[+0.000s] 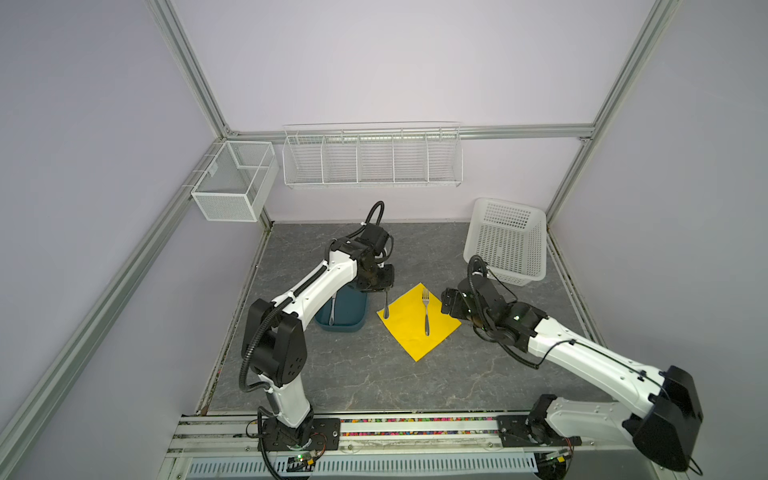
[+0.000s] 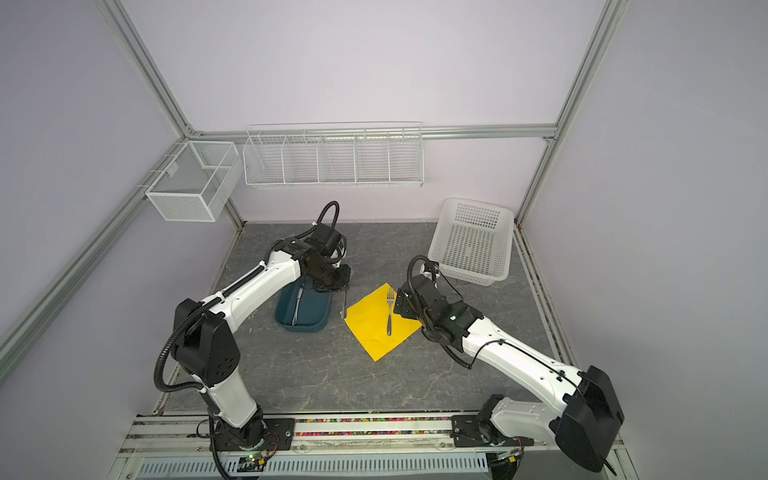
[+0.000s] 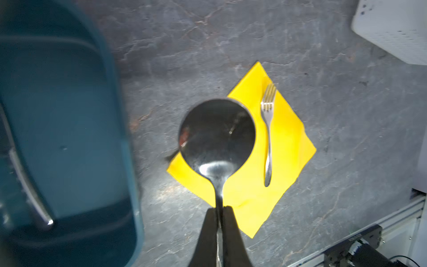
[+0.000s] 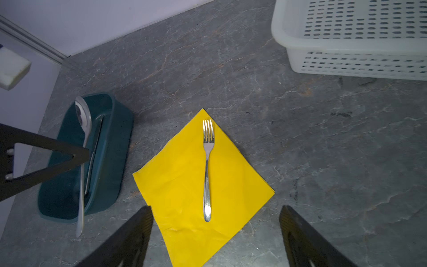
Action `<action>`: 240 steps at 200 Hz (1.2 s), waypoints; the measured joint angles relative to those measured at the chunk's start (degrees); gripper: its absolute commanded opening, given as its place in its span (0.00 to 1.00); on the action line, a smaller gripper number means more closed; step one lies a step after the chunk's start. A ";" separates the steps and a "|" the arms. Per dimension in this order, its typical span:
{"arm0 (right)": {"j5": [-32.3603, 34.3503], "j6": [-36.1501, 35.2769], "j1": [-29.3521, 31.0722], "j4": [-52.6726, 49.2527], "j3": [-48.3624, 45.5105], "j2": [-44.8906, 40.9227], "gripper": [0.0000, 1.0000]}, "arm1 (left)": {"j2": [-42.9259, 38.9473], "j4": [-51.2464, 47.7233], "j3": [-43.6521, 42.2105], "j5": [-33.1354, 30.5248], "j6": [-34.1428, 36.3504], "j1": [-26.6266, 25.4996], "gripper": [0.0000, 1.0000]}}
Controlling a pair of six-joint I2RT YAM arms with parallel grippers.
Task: Place the utensils on the paper napkin and roll it up
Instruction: 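Lift the spoon with the left gripper and carry it over the napkin, then lower the spoon beside the fork and open the left gripper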
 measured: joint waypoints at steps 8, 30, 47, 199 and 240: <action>0.04 0.17 -0.55 -0.02 -1.05 -1.33 0.89 | 1.55 0.04 1.22 0.46 -0.26 -1.09 0.05; -0.09 0.42 -1.53 -0.74 -3.28 -3.61 0.89 | 5.86 1.68 2.69 1.68 -1.53 -3.82 0.05; -0.35 0.42 -2.14 -1.16 -4.26 -4.37 0.89 | 8.83 2.51 2.69 2.40 -2.86 -5.51 0.05; -4.70 0.11 -4.76 -1.64 -5.22 -3.69 0.89 | 21.27 6.21 6.56 3.30 -7.34 -8.26 0.07; -5.31 -0.09 -5.16 -1.64 -5.22 -3.02 0.89 | 22.56 6.43 8.15 3.34 -7.48 -8.41 0.07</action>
